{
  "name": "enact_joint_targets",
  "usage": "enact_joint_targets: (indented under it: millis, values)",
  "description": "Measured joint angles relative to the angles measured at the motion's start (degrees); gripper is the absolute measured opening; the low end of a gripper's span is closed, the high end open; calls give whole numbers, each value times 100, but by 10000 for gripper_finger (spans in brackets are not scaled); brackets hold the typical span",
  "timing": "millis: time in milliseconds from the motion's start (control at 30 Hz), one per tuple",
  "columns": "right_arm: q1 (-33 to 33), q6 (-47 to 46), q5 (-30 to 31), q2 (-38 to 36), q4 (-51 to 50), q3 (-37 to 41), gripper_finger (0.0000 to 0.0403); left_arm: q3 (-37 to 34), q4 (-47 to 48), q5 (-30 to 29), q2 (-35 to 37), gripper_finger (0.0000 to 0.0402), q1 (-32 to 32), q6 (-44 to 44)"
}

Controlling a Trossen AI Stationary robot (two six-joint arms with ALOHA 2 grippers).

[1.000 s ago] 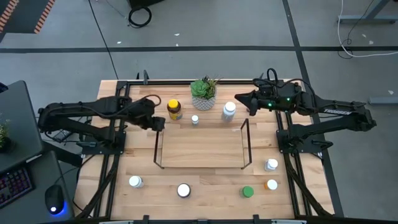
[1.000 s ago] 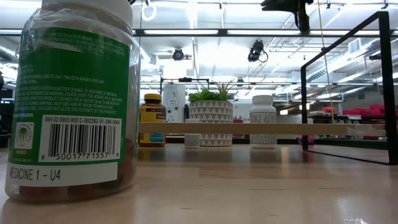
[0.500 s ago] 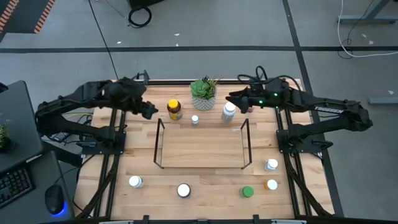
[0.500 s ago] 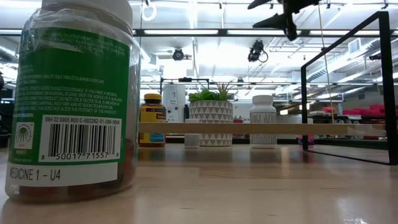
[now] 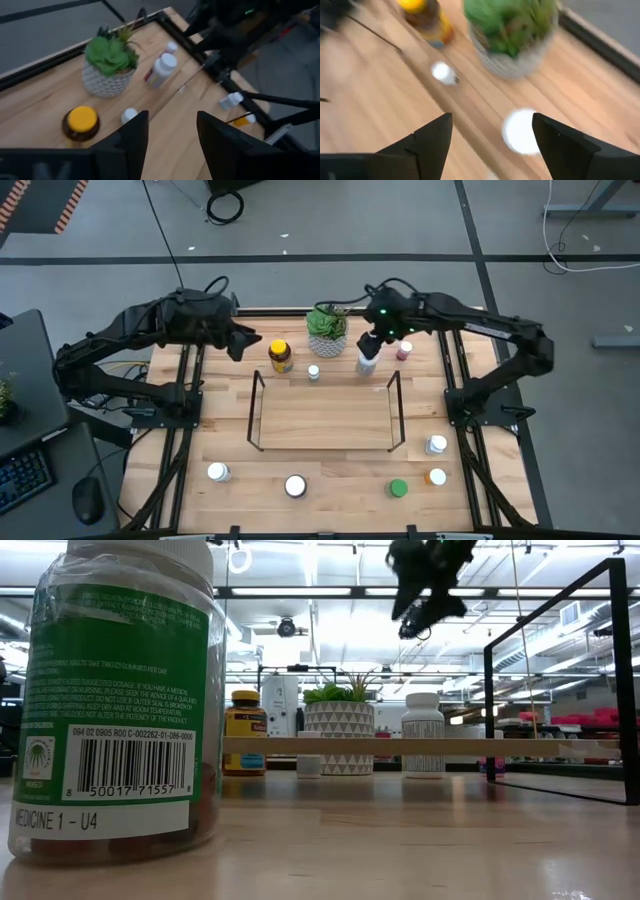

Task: Pick and place medicine bottles onto shelf by color
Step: Put the large white medicine bottle on the shelf

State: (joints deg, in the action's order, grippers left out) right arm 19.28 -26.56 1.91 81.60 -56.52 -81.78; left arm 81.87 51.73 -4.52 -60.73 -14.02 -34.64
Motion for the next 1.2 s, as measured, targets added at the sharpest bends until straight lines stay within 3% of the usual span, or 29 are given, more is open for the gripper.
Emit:
enact_joint_targets:
  millis: [167, 500, 1200]
  values:
    - [108, -328, -41, 441, -340, 2, 313, -2, -338, 27, 0, 180, 97, -401]
    - [288, -692, -52, 1030, -630, 2, 396, -2, -285, 28, 0, 177, 177, -174]
    - [496, -936, 48, 1539, -780, 68, 386, -7, -304, 28, 0, 172, 170, 40]
